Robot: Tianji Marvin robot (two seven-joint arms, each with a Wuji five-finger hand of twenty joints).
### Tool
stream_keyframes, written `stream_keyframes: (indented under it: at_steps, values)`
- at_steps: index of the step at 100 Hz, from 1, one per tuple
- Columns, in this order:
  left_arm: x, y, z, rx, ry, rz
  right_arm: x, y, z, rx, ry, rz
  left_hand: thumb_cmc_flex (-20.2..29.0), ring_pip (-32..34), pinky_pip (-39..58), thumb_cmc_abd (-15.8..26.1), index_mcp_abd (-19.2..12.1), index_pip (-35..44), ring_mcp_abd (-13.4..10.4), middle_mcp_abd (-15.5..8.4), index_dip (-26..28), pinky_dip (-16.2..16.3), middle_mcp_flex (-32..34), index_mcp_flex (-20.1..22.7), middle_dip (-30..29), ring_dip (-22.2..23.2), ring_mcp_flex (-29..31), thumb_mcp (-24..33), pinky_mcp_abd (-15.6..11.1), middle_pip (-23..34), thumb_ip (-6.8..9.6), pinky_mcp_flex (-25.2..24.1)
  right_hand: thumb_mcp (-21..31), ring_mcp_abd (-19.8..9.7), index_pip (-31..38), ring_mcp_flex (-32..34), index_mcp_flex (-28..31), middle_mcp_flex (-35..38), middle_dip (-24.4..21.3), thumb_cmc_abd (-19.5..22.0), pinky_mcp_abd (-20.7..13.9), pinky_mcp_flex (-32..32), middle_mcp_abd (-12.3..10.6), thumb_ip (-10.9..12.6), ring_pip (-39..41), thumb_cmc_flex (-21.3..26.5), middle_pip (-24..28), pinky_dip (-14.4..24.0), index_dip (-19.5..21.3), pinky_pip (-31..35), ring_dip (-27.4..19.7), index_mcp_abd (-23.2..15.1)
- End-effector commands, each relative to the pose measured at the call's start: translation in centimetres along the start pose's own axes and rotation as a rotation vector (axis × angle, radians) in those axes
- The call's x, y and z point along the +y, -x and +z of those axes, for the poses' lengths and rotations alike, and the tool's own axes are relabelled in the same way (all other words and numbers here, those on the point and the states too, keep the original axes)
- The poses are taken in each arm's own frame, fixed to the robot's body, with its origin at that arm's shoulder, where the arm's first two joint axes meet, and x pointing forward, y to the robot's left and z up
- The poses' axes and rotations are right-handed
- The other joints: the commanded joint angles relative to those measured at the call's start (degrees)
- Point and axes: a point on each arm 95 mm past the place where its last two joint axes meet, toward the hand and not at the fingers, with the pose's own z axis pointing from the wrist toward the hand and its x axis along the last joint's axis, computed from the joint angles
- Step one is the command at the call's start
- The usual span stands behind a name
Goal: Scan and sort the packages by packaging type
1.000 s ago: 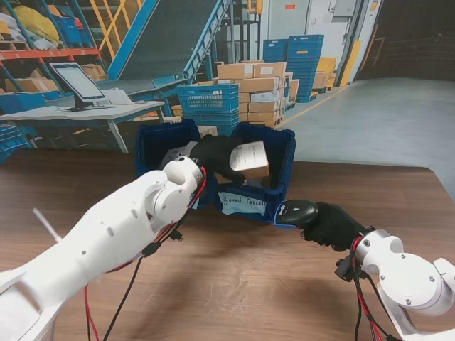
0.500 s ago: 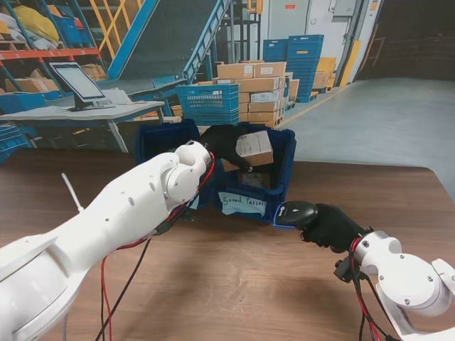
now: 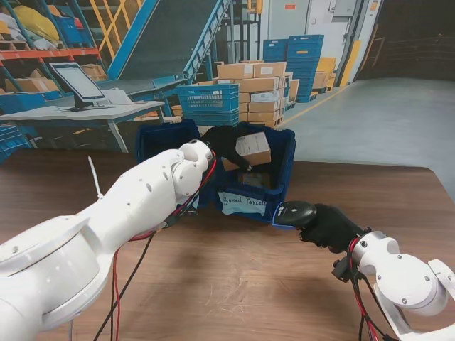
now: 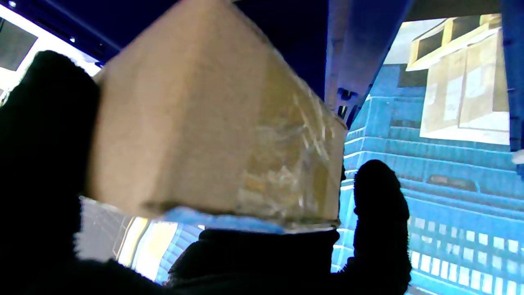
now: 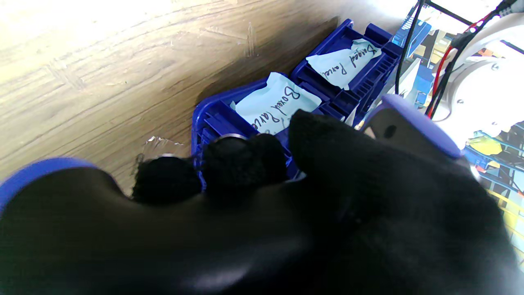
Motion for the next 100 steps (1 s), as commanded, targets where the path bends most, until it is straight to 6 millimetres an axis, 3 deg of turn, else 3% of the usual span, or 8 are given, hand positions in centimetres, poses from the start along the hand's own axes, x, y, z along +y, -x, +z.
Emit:
stream_keyframes:
  at_steps: [1, 31, 42, 51, 56, 62, 82, 100]
  values:
    - [-0.51, -1.49, 0.76, 0.028, 0.001, -0.008, -0.37, -0.22, 0.00, 0.008, -0.015, 0.007, 26.06, 4.31, -0.07, 8.49, -15.40, 12.07, -1.87, -7.14, 0.34, 0.85, 2.21, 7.52, 1.12, 0.14, -0.06, 16.02, 1.51, 1.43, 3.86, -0.99, 6.43, -0.42, 0.00, 1.36, 2.03, 0.57, 0.36, 4.29, 0.02, 0.58, 0.58, 1.52, 1.38, 4.99, -0.48, 1.04, 0.45, 3.48, 1.00, -3.89]
    - [-0.47, -1.75, 1.34, 0.027, 0.000, 0.006, -0.42, -0.03, 0.03, 0.005, -0.022, 0.009, 22.94, 4.78, -2.05, 8.74, -14.21, 7.48, -1.86, -6.28, -0.98, 0.48, -0.73, 7.11, -0.62, -7.16, -2.93, 16.93, 1.43, 0.54, 3.91, -2.83, 6.42, -0.28, 0.00, 1.38, 2.02, 0.56, 0.34, 4.32, 0.21, 0.69, 0.58, 1.49, 1.41, 5.03, -0.50, 1.05, 0.46, 3.53, 1.01, -3.87]
    - [-0.40, -1.94, 1.44, 0.031, 0.013, 0.015, -0.38, 0.05, 0.01, 0.002, -0.024, 0.009, 19.46, 3.93, -3.49, 9.73, -12.54, 1.85, -1.57, -5.43, -2.90, -0.09, -5.59, 7.13, -5.49, -7.67, -4.64, 16.46, 1.33, 5.28, 3.56, -4.10, 6.39, -0.24, 0.00, 1.37, 2.00, 0.57, 0.36, 4.27, 0.02, 0.60, 0.59, 1.47, 1.42, 5.02, -0.48, 1.04, 0.47, 3.49, 1.02, -3.86]
    - [-0.37, -2.04, 1.50, 0.036, 0.027, 0.028, -0.38, 0.12, -0.01, 0.000, -0.024, 0.011, 16.10, 1.28, -5.56, 11.51, -11.30, -3.62, -1.34, -4.92, -3.02, -1.06, -10.31, 6.79, -16.85, -9.50, -6.74, 17.30, 1.11, 7.57, 3.68, -5.69, 6.44, -0.22, 0.01, 1.37, 2.01, 0.57, 0.36, 4.27, 0.10, 0.63, 0.64, 1.48, 1.43, 5.08, -0.50, 1.06, 0.48, 3.52, 1.02, -3.84]
    - [-0.32, -2.06, 1.51, 0.036, 0.031, 0.030, -0.38, 0.16, -0.01, 0.000, -0.025, 0.010, 14.01, -0.64, -7.00, 13.04, -10.50, -6.75, -1.00, -4.57, -4.43, -1.76, -11.73, 6.72, -19.09, -10.91, -7.97, 17.46, 1.06, 6.56, 4.07, -6.60, 6.41, -0.33, 0.03, 1.35, 2.05, 0.56, 0.38, 4.28, 0.17, 0.64, 0.59, 1.46, 1.41, 5.04, -0.49, 1.07, 0.49, 3.54, 1.02, -3.83]
    - [-0.28, -2.10, 1.53, 0.037, 0.037, 0.031, -0.38, 0.19, -0.02, 0.000, -0.026, 0.011, 11.21, -3.66, -9.93, 14.75, -9.53, -10.84, -0.50, -4.03, -6.38, -3.41, -13.79, 6.55, -21.06, -13.64, -9.87, 17.04, 1.03, 4.23, 4.46, -8.06, 6.43, -0.28, 0.03, 1.36, 2.08, 0.56, 0.38, 4.22, 0.14, 0.63, 0.63, 1.46, 1.43, 5.06, -0.49, 1.07, 0.49, 3.54, 1.02, -3.80]
    - [-0.31, -2.18, 1.63, 0.046, 0.105, 0.044, -0.33, 0.19, -0.03, -0.001, -0.026, 0.010, 6.36, -14.30, -23.33, 16.83, -7.63, -23.39, 0.03, -1.96, -12.38, -11.33, -22.65, 2.92, -27.35, -25.30, -17.98, 11.87, -0.62, -3.37, 2.72, -12.67, 6.45, -0.15, 0.04, 1.40, 2.08, 0.60, 0.39, 4.26, 0.03, 0.69, 0.63, 1.46, 1.57, 5.05, -0.48, 1.13, 0.51, 3.66, 1.08, -3.77]
    - [-0.10, -2.14, 1.71, 0.050, 0.123, 0.058, -0.34, 0.23, -0.06, 0.000, -0.031, 0.010, 3.62, -19.42, -33.42, 18.64, -5.87, -32.97, 0.23, -1.04, -16.46, -15.78, -29.34, -0.44, -30.95, -31.09, -23.73, 6.64, -1.36, -7.62, 1.55, -15.04, 6.47, -0.25, 0.02, 1.41, 2.09, 0.62, 0.41, 4.19, 0.11, 0.67, 0.67, 1.44, 1.54, 5.07, -0.46, 1.14, 0.53, 3.68, 1.06, -3.83]
